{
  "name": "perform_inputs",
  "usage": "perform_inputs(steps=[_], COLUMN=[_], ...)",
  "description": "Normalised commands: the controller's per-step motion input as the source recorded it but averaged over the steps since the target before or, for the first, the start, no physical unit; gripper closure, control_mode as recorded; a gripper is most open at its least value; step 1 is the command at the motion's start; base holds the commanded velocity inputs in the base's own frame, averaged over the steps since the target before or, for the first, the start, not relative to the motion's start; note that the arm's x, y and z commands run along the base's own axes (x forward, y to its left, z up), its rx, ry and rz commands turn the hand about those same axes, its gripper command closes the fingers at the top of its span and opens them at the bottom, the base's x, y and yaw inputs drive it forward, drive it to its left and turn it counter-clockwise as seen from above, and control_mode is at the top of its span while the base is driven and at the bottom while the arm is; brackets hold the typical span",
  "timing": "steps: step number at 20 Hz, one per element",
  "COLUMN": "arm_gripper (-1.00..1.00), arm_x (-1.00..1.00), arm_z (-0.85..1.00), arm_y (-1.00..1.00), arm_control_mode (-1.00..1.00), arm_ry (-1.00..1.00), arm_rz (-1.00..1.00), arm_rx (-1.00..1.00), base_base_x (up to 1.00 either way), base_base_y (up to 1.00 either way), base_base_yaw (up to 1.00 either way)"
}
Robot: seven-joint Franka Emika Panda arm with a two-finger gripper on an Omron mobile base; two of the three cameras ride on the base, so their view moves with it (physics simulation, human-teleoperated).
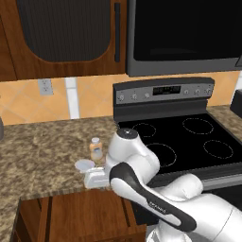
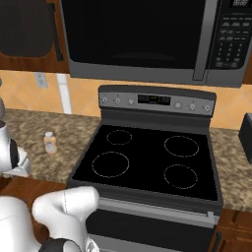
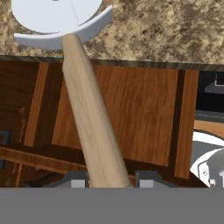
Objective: Pick the pizza cutter from the drawer and place it on the counter.
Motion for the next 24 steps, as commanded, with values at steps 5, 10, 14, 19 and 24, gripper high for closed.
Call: perform_inputs(steps=[5,10,14,19,24], arm_gripper=[1.0,1.0,1.0,1.0,1.0], arm_x=[1.0,0.98,0.67,0.37,0.32], arm_z=[0.08,-0.45,-0.8,-0.85,-0.32], arm_y=[0.36,0.43,0.18,0.02,0.04], arm_control_mode=[-1.0,-1.0,-1.0,-1.0,-1.0], arm_ry=[0.0,0.0,0.0,-0.02,0.0], arm_rz=[0.0,0.0,0.0,0.0,0.0], arm_rx=[-0.13,-0.14,-0.03,0.0,0.0], base_base_x=[0.0,0.0,0.0,0.0,0.0], base_base_y=[0.0,0.0,0.0,0.0,0.0], base_base_yaw=[0.0,0.0,0.0,0.0,0.0])
